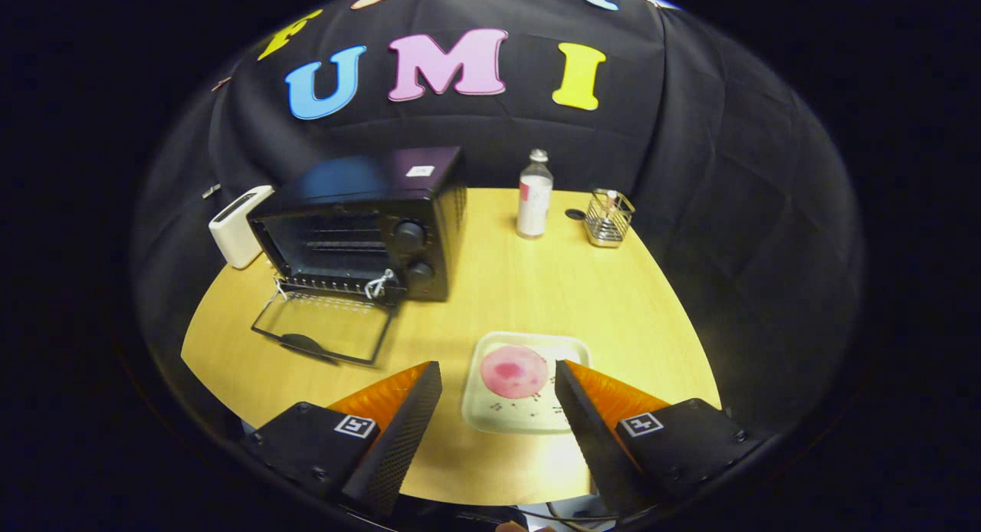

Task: Open the toaster oven, put the food inside, and close the toaster oven door.

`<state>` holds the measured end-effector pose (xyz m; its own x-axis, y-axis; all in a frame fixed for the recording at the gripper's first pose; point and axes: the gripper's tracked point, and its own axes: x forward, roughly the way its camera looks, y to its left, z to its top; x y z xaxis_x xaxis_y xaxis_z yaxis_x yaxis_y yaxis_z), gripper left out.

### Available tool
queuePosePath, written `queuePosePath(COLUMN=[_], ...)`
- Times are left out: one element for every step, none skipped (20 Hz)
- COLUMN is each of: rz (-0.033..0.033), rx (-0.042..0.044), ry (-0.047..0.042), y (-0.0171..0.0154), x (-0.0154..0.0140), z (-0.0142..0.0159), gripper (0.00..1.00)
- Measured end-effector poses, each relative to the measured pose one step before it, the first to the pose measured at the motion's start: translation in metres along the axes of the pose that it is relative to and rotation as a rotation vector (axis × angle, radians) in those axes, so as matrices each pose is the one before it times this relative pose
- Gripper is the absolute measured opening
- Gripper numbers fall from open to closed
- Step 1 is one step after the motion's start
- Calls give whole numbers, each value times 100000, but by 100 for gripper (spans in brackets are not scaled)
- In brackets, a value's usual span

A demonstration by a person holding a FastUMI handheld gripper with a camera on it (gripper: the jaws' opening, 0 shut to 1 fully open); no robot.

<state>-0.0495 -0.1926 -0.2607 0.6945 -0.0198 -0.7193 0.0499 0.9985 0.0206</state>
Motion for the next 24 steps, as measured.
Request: queuePosePath(rz=[2359, 1277, 1295, 1305, 2013, 2208, 2989, 3112, 2567, 2177, 1328, 1016, 817, 331, 463, 60, 60, 198, -65, -725, 5, -140, -1343, -1443], rx=[2805, 2488, 1620, 1136, 810, 910, 1112, 1325, 1697, 1948, 2403, 2223, 1645, 880, 576, 396, 515, 317, -90, 64, 127, 559, 806, 1490], ry=[3601, 2853, 2582, 2465, 2266, 2596, 2097, 1595, 2024, 2202, 2523, 2186, 1889, 1726, 1371, 1404, 1502, 1356, 1310, -1387, 1165, -385, 1193, 246], y=[-861, -1119, -989, -939, -753, -658, -370, -189, -240, -308, -349, -437, -369, -291, -171, -114, -58, -71, 0, -139, -148, -14, -287, -159], x=[289, 636, 564, 637, 594, 568, 617, 533, 510, 553, 480, 391, 296, 336, 316, 462, 299, 502, 291, 84, 206, -101, 172, 280], z=[-664, -693, -608, -718, -582, -698, -419, -321, -349, -381, -368, -434, -332, -348, -109, -170, -104, -238, -217, 482, -501, 205, -131, 375], gripper=[99, 99, 98, 98, 98, 99, 99, 99, 99, 100, 99, 99, 98, 98, 98, 99, 97, 96, 96, 89, 83, 74, 71, 60])
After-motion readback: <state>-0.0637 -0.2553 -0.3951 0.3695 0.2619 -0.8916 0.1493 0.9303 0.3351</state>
